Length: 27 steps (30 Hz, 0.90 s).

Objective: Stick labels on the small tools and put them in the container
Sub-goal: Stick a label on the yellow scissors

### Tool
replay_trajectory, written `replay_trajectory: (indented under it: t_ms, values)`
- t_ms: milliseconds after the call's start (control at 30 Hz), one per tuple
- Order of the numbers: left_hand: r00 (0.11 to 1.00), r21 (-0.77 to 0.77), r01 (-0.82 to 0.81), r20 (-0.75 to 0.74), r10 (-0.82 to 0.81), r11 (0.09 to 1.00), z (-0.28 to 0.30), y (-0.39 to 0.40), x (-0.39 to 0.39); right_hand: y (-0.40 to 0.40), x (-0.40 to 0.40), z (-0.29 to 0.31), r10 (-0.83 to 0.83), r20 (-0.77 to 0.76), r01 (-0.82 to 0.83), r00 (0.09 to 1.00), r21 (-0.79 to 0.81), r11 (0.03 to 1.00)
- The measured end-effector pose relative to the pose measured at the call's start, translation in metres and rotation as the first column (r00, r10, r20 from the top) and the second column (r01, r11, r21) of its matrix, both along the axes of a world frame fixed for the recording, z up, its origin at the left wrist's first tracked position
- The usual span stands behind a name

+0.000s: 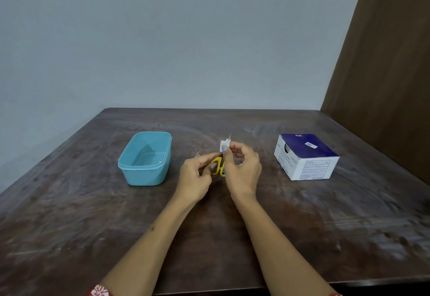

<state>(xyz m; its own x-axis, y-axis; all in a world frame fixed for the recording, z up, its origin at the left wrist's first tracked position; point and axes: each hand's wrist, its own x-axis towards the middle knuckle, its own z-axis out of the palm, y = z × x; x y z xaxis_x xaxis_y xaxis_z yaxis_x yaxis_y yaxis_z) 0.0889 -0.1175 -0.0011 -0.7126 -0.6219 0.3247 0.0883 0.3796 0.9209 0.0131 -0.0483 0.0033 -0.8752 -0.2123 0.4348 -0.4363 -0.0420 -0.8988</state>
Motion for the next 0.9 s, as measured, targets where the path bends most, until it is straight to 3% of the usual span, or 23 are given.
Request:
replay_trajectory:
  t_ms: [133,367,567,767,900]
  values:
    - [1.000,-0.007,-0.023,0.000,0.023,1.000,-0.0013,-0.0031,-0.0004,-0.0040,-0.0016,-0.0033,0.037,0.038,-0.038,0.999,0.026,0.999]
    - [0.999,-0.008,0.033,0.005,-0.033,0.999,-0.0003,0.0011,-0.0005,0.0009,-0.0008,0.0026,-0.019,0.063,0.023,0.998,-0.064,0.998]
    - [0.999,0.019,-0.014,-0.031,0.015,1.000,0.0000,-0.0010,0.0007,-0.0025,0.0000,-0.0013,0.052,0.056,-0.052,0.997,-0.004,0.999]
    - [0.999,-0.128,0.004,0.042,0.002,0.992,-0.0041,-0.0014,-0.0014,0.0016,-0.0034,0.0029,-0.055,0.131,0.077,0.990,-0.172,0.982]
    - [0.998,-0.157,-0.032,0.053,0.041,0.987,-0.0041,-0.0023,-0.0003,0.0006,-0.0033,0.0012,-0.039,0.074,0.047,0.996,-0.112,0.993]
